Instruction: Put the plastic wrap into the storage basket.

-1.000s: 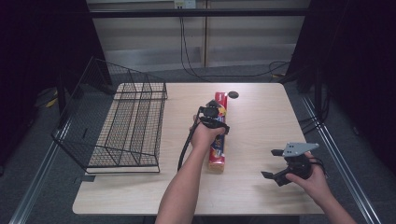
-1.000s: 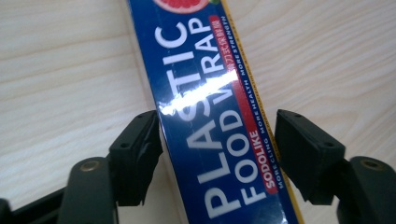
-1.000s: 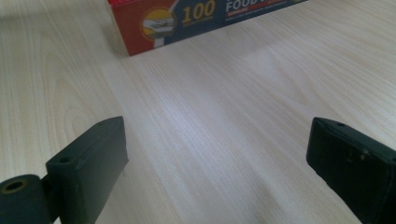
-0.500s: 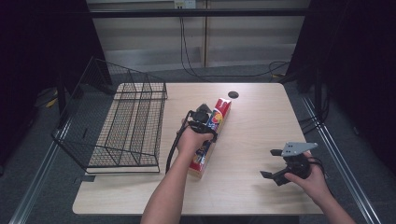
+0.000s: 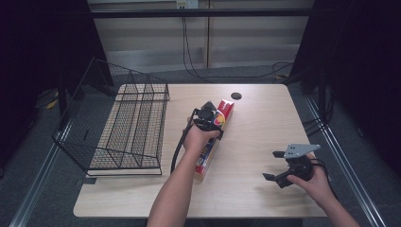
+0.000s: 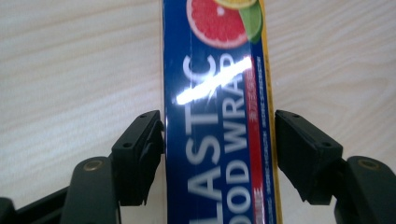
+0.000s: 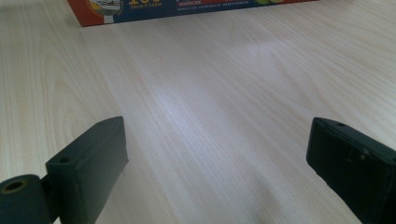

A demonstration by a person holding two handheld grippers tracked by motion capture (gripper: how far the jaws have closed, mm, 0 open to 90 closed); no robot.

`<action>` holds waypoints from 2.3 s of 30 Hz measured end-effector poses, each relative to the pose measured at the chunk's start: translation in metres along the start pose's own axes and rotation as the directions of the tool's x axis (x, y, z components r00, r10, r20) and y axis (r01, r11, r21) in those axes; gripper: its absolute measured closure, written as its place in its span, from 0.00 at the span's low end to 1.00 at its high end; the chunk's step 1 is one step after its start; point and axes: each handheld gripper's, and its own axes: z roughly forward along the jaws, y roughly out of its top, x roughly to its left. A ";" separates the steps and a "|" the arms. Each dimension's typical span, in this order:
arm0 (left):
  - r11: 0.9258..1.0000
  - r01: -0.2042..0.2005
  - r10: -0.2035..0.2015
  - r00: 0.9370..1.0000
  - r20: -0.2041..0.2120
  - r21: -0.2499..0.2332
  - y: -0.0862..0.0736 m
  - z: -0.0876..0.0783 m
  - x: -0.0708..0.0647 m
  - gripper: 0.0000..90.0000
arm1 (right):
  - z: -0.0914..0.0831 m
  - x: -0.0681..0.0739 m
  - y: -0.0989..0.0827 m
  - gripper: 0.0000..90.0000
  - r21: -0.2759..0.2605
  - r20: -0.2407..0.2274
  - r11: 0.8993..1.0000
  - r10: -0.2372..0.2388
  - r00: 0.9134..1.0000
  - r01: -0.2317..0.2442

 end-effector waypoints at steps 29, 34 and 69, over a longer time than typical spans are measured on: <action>0.991 -0.006 0.017 0.997 -0.079 0.137 0.019 -0.053 0.005 0.49 | -0.001 -0.001 0.000 0.06 -0.008 -0.005 1.000 0.001 1.000 -0.001; 0.991 0.015 -0.002 0.995 -0.098 0.131 0.022 -0.076 0.011 0.49 | -0.001 -0.001 0.000 0.05 -0.011 -0.004 1.000 0.001 1.000 -0.001; 0.991 0.095 -0.082 0.987 -0.140 0.090 0.030 -0.159 0.029 0.49 | 0.000 0.001 0.001 0.04 -0.015 -0.015 1.000 -0.002 1.000 0.002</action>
